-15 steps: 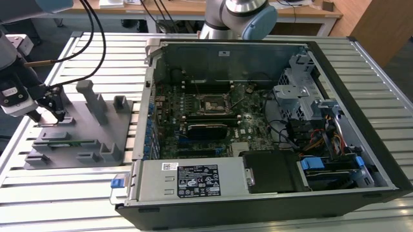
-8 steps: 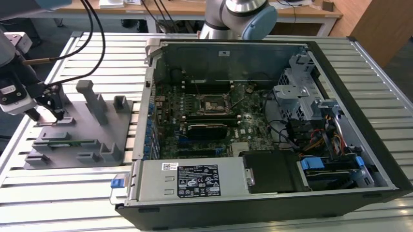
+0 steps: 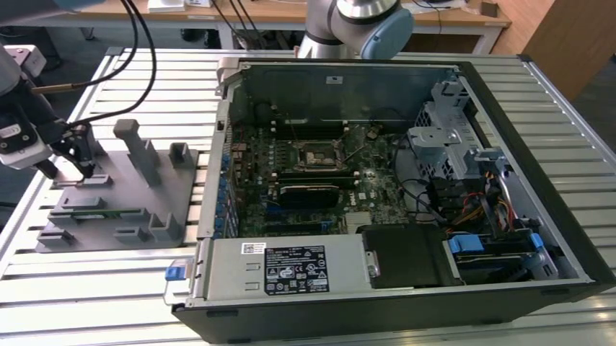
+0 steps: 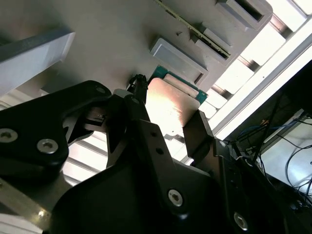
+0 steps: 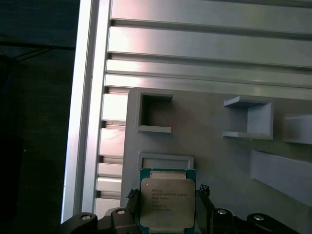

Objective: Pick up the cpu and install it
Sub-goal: 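Pick up the cpu and move it towards the insertion slot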

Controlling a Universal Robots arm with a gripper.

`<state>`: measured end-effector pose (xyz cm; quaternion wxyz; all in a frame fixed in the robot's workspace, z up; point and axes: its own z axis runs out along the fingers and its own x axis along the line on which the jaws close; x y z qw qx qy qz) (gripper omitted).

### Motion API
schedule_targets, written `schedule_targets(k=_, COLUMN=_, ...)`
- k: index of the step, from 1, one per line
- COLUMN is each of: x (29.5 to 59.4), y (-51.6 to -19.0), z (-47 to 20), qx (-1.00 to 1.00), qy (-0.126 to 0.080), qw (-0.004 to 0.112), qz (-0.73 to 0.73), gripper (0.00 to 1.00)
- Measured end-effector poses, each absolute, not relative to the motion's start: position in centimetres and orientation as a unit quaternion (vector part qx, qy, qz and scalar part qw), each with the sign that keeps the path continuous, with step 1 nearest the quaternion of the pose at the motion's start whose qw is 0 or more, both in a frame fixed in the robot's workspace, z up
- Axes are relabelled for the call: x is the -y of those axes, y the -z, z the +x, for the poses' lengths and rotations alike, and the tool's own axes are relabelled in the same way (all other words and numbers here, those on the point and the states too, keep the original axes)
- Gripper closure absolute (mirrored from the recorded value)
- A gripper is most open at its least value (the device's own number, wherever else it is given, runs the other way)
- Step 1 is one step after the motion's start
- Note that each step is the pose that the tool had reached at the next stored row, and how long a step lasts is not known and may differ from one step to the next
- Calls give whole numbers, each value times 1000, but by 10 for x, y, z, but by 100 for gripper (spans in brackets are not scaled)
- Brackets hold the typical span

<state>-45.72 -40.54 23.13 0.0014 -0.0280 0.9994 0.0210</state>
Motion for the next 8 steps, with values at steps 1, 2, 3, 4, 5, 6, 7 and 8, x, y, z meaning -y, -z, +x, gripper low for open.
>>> schedule_targets(k=1, x=405, y=-232, z=-457, qx=-999, qy=-21, qw=1, qz=-28, gripper=46)
schedule_targets(k=2, x=405, y=-232, z=-457, qx=-999, qy=-21, qw=1, qz=-28, gripper=46)
schedule_targets(k=3, x=405, y=-233, z=-457, qx=-999, qy=-21, qw=1, qz=-28, gripper=46)
schedule_targets(k=4, x=405, y=-234, z=-457, qx=-999, qy=-21, qw=1, qz=-28, gripper=46)
schedule_targets(k=5, x=405, y=-234, z=-457, qx=-999, qy=-21, qw=1, qz=-28, gripper=46)
schedule_targets(k=6, x=405, y=-235, z=-457, qx=-999, qy=-21, qw=1, qz=-28, gripper=46)
schedule_targets(k=7, x=405, y=-235, z=-457, qx=-999, qy=-21, qw=1, qz=-28, gripper=46)
schedule_targets(k=8, x=405, y=-236, z=-457, qx=-999, qy=-21, qw=1, qz=-28, gripper=46)
